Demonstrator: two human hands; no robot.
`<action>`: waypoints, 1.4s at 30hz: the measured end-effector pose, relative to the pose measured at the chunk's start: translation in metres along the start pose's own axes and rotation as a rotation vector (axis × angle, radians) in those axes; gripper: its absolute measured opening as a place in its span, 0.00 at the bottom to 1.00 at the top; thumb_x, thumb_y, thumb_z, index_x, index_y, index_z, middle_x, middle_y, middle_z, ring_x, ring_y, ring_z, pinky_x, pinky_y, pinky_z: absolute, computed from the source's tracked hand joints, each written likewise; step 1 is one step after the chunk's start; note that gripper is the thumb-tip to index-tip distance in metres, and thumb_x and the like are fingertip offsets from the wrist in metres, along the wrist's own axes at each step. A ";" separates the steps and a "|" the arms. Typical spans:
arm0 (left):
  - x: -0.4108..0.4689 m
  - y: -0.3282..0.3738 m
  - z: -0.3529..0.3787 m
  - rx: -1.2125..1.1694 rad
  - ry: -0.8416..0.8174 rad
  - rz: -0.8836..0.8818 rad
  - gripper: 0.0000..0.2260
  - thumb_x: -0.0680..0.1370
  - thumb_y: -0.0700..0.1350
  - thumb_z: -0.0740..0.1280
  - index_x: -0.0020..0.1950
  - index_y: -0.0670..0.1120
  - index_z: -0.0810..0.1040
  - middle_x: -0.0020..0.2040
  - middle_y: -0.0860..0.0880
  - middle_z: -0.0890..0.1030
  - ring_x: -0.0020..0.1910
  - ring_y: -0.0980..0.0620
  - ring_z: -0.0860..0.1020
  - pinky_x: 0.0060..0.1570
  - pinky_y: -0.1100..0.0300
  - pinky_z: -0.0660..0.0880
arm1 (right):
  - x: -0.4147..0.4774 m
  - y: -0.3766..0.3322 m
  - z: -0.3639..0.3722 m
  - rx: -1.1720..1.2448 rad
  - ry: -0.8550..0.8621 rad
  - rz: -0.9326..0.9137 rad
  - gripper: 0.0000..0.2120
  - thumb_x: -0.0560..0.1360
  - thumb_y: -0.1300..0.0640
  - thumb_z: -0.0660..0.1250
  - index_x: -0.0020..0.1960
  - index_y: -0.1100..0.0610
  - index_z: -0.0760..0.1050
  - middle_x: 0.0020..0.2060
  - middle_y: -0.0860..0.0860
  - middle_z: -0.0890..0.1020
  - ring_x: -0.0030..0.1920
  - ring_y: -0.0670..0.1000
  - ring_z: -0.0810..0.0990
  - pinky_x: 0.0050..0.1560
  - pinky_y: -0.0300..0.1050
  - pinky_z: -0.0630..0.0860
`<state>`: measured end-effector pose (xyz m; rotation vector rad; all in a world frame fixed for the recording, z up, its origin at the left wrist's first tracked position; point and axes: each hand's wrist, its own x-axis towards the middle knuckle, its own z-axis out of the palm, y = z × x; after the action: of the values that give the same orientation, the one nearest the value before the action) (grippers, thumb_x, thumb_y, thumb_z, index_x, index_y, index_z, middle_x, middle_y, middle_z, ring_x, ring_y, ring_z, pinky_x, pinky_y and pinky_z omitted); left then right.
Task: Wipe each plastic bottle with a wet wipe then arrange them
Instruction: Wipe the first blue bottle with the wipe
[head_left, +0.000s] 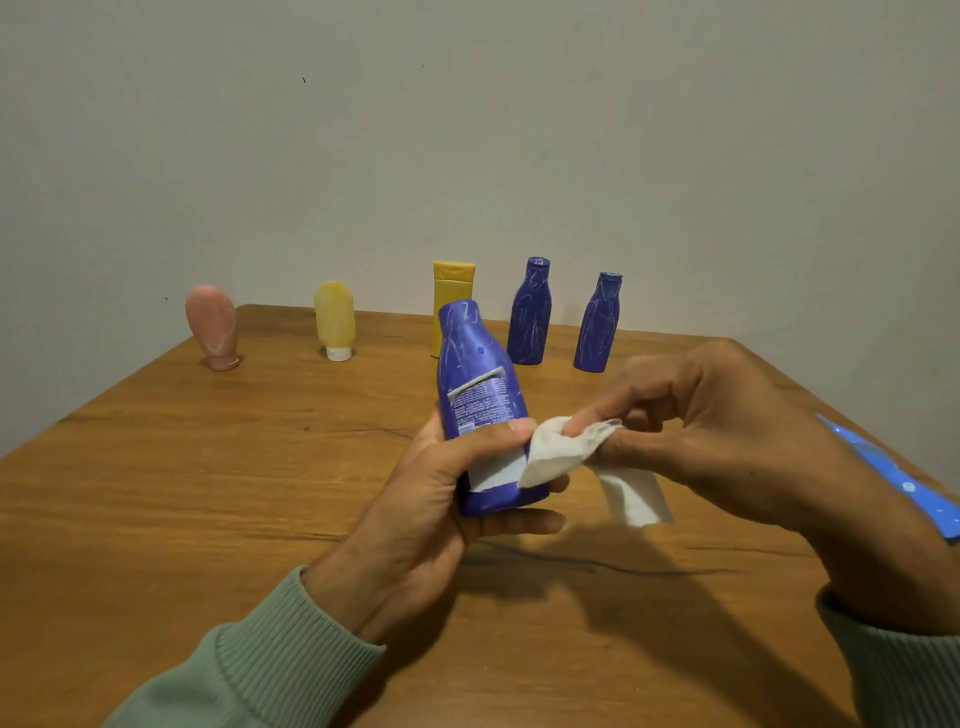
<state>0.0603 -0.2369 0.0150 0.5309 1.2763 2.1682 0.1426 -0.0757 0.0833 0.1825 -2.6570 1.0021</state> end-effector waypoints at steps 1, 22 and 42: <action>0.000 0.000 0.000 0.008 0.000 0.007 0.22 0.67 0.41 0.71 0.61 0.44 0.74 0.43 0.41 0.84 0.36 0.43 0.83 0.31 0.51 0.81 | -0.001 0.000 -0.001 0.003 0.003 -0.003 0.06 0.68 0.58 0.73 0.44 0.51 0.85 0.37 0.38 0.82 0.39 0.37 0.79 0.34 0.27 0.72; 0.007 -0.001 -0.008 -0.210 -0.132 -0.173 0.26 0.77 0.58 0.54 0.64 0.42 0.76 0.50 0.37 0.82 0.37 0.41 0.79 0.34 0.51 0.77 | 0.003 0.007 0.007 0.060 -0.008 -0.061 0.07 0.67 0.58 0.75 0.43 0.50 0.85 0.36 0.42 0.83 0.37 0.42 0.80 0.35 0.32 0.73; 0.008 -0.009 -0.008 -0.339 -0.074 -0.194 0.27 0.80 0.61 0.57 0.55 0.37 0.78 0.42 0.40 0.82 0.40 0.48 0.82 0.44 0.55 0.80 | 0.003 -0.008 0.056 -0.008 0.172 -0.192 0.08 0.69 0.57 0.73 0.47 0.46 0.83 0.38 0.44 0.81 0.41 0.44 0.78 0.39 0.35 0.74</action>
<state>0.0524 -0.2336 0.0037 0.3296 0.8564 2.1184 0.1283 -0.1192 0.0494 0.3272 -2.4351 0.9030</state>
